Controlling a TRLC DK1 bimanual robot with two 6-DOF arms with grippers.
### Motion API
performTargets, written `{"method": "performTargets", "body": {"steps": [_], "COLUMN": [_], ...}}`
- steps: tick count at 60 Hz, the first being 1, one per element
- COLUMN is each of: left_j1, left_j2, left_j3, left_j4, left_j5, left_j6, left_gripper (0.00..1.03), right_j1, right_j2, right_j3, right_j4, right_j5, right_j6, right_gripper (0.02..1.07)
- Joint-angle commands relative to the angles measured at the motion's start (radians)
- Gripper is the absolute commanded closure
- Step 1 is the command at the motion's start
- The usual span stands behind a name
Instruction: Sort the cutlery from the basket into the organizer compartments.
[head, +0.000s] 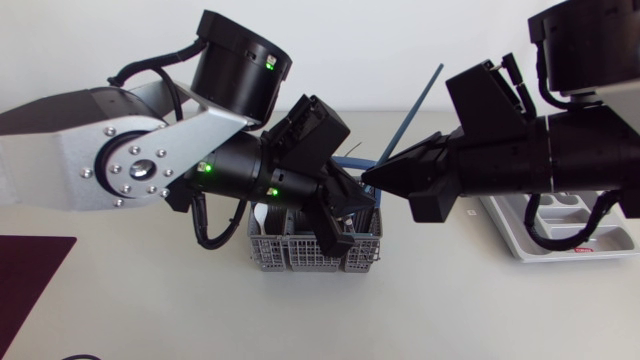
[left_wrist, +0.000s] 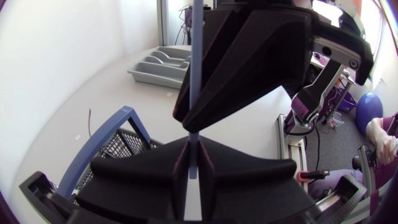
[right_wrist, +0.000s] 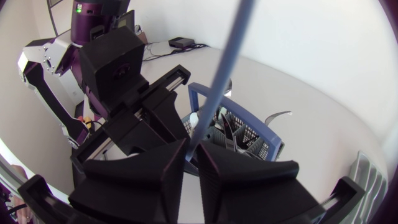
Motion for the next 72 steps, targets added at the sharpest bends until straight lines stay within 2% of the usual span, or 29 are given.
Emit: {"method": "performTargets", "body": {"steps": [1,5,9,11,17,26,34,45,57,61,72], "left_j1": [0.01,0.018,0.027,0.038,0.062,0.115,0.125,0.03,-0.074,-0.099,-0.131], "left_j2": [0.018,0.017,0.015,0.01,-0.003,-0.013,-0.009,0.003,0.05,0.07,0.121], "left_j3": [0.035,0.037,0.038,0.038,0.038,0.035,0.018,-0.023,-0.048,-0.048,-0.04], "left_j4": [0.005,0.006,0.011,0.014,0.029,0.038,0.026,0.026,0.044,0.044,0.046], "left_j5": [0.009,0.008,0.008,0.008,0.005,-0.003,-0.063,-0.212,-0.357,-0.385,-0.44], "left_j6": [-0.018,-0.02,-0.018,-0.018,-0.015,0.014,0.107,0.229,0.334,0.361,0.42], "left_gripper": [0.74,0.54,0.4,0.29,0.2,0.19,0.19,0.19,0.19,0.19,0.19], "right_j1": [0.01,0.01,0.007,0.006,-0.013,-0.109,-0.257,-0.433,-0.685,-0.764,-0.862], "right_j2": [0.006,-0.005,-0.017,-0.028,-0.05,-0.108,-0.14,-0.126,0.035,0.112,0.25], "right_j3": [0.004,0.001,-0.004,-0.011,-0.025,-0.02,-0.016,-0.017,0.023,0.046,0.085], "right_j4": [0.01,0.0,-0.004,-0.007,-0.023,-0.096,-0.201,-0.293,-0.368,-0.374,-0.348], "right_j5": [0.009,0.01,0.01,0.012,0.013,-0.025,-0.071,-0.085,-0.08,-0.068,0.004], "right_j6": [0.013,0.013,0.011,0.01,0.002,-0.044,-0.134,-0.255,-0.397,-0.432,-0.489], "right_gripper": [1.0,1.0,1.0,1.01,1.01,1.01,1.01,1.01,1.01,1.01,1.01]}}
